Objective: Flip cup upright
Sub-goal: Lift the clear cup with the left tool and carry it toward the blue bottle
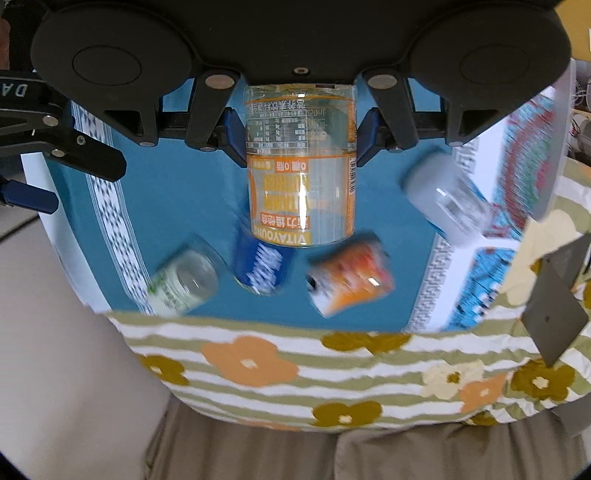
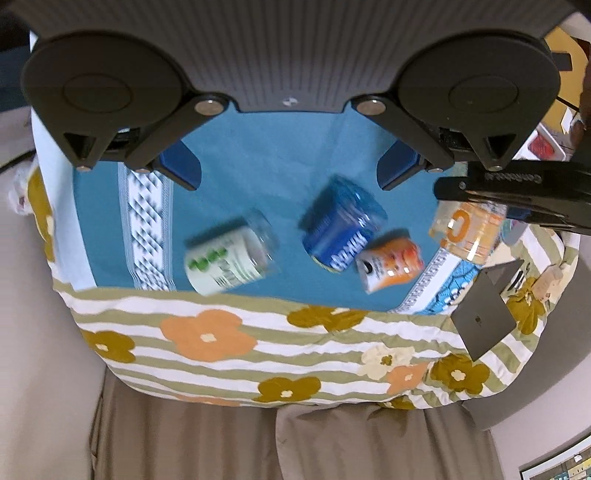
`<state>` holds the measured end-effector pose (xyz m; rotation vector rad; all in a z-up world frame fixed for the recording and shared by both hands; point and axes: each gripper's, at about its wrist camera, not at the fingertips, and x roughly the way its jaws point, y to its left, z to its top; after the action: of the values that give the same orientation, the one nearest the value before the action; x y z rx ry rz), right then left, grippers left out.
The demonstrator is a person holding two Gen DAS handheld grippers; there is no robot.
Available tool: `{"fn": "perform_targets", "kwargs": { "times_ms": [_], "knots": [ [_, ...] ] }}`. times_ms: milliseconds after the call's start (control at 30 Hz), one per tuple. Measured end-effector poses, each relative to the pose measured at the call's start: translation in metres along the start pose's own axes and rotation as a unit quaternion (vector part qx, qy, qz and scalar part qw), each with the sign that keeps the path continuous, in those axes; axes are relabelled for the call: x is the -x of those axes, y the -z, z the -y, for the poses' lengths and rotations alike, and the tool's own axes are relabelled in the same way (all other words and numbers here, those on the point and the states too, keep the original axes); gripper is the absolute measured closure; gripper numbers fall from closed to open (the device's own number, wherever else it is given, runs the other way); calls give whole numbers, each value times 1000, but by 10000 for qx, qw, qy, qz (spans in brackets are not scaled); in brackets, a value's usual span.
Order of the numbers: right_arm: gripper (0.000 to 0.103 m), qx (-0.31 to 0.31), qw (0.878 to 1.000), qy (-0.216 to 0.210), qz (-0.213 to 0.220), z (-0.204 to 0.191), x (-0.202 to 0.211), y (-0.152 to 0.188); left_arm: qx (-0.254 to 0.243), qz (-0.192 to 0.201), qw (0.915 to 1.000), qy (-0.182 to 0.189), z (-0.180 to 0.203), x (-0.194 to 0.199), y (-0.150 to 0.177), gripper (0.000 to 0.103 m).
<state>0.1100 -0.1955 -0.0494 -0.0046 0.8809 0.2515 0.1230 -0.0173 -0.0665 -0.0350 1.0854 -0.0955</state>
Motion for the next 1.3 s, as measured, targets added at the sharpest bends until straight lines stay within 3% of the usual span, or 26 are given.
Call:
{"fn": "perform_targets", "kwargs": {
  "times_ms": [267,533,767,900,1300],
  "knots": [
    [0,-204,9994,-15,-269,37,-4,41,-211,-345,9992,33,40,-48,28,40],
    [0,-292,9983,26,-507,51,-12,69,-428,-369,9984,-61,58,-75,33,39],
    [0,-320,9981,31,-524,57,-11,71,-443,-362,9983,-116,61,-77,33,38],
    [0,-348,9981,32,-504,59,-9,70,-467,-368,9981,-169,62,-79,33,24],
    [0,-375,9982,44,-455,61,-6,66,-581,-269,9977,-220,65,-71,35,17]
  ]
}}
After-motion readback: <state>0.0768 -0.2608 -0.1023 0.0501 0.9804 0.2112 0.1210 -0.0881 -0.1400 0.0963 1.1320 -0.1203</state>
